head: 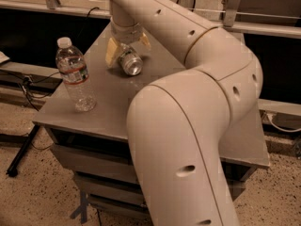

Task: Place 7up can upright

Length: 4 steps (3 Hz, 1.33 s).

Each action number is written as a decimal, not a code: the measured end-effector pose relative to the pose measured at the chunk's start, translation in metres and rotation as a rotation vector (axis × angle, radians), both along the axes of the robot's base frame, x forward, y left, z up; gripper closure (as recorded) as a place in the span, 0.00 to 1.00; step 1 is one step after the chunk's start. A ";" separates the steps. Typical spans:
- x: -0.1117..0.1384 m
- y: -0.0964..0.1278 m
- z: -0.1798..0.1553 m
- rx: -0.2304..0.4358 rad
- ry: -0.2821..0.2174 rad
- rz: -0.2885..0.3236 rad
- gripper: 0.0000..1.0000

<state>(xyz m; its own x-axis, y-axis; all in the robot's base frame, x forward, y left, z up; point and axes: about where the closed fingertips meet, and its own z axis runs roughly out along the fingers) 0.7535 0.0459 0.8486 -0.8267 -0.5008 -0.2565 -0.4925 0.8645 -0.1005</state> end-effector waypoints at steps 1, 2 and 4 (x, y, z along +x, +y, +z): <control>0.000 0.014 -0.001 0.000 0.016 -0.010 0.41; 0.003 0.019 0.008 -0.003 -0.003 -0.008 0.65; -0.006 0.000 0.067 0.147 -0.168 0.150 1.00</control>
Offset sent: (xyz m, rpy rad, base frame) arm 0.0040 0.0202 0.0287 -0.0103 -0.0262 -0.0103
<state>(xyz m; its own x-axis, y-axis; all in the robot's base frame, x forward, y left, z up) 0.7478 0.0461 0.9156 -0.6858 -0.5615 -0.4630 -0.6028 0.7947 -0.0709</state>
